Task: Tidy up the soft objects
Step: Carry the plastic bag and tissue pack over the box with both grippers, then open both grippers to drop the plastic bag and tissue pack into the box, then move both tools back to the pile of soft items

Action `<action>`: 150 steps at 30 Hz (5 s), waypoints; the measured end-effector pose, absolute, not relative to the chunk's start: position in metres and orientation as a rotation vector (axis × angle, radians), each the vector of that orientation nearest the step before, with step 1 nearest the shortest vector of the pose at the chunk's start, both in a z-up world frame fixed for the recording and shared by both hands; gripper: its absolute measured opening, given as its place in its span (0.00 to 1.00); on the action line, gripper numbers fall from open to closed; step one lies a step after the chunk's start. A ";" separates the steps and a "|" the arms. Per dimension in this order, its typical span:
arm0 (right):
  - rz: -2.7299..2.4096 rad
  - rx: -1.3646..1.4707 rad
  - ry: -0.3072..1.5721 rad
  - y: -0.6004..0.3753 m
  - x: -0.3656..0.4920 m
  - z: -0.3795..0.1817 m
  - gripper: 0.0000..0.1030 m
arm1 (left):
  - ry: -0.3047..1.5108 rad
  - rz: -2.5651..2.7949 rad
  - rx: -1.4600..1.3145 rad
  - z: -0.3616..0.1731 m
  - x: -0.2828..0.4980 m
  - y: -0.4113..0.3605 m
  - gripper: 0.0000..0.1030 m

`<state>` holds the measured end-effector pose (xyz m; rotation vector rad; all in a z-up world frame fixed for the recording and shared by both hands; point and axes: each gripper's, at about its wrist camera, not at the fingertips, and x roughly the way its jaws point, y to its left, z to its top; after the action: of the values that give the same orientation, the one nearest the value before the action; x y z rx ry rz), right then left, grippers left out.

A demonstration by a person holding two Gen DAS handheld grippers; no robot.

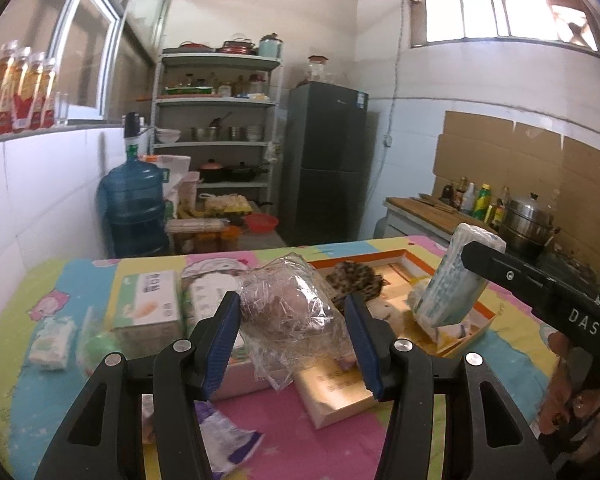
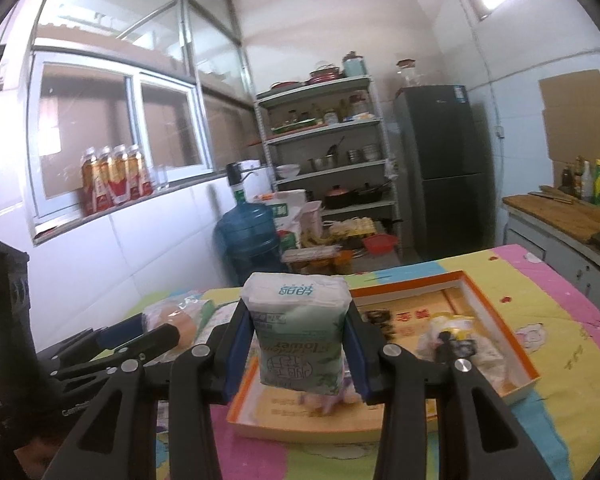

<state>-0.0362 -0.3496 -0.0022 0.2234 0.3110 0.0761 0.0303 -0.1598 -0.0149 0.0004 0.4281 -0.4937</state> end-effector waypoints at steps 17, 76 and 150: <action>0.016 0.256 0.342 -0.408 -0.038 -0.022 0.42 | 0.466 -0.549 0.034 -0.027 0.043 -0.225 0.54; 0.111 0.325 0.553 -0.426 0.049 -0.075 0.56 | 0.625 -0.451 0.030 -0.074 0.138 -0.267 0.56; 0.335 0.119 0.526 -0.228 0.013 -0.035 0.80 | 0.440 -0.146 -0.102 -0.036 0.028 -0.004 0.72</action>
<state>0.0125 -0.2280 -0.0353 0.1191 0.5263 0.3354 0.0282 -0.0040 -0.0358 -0.1020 0.4404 -0.1458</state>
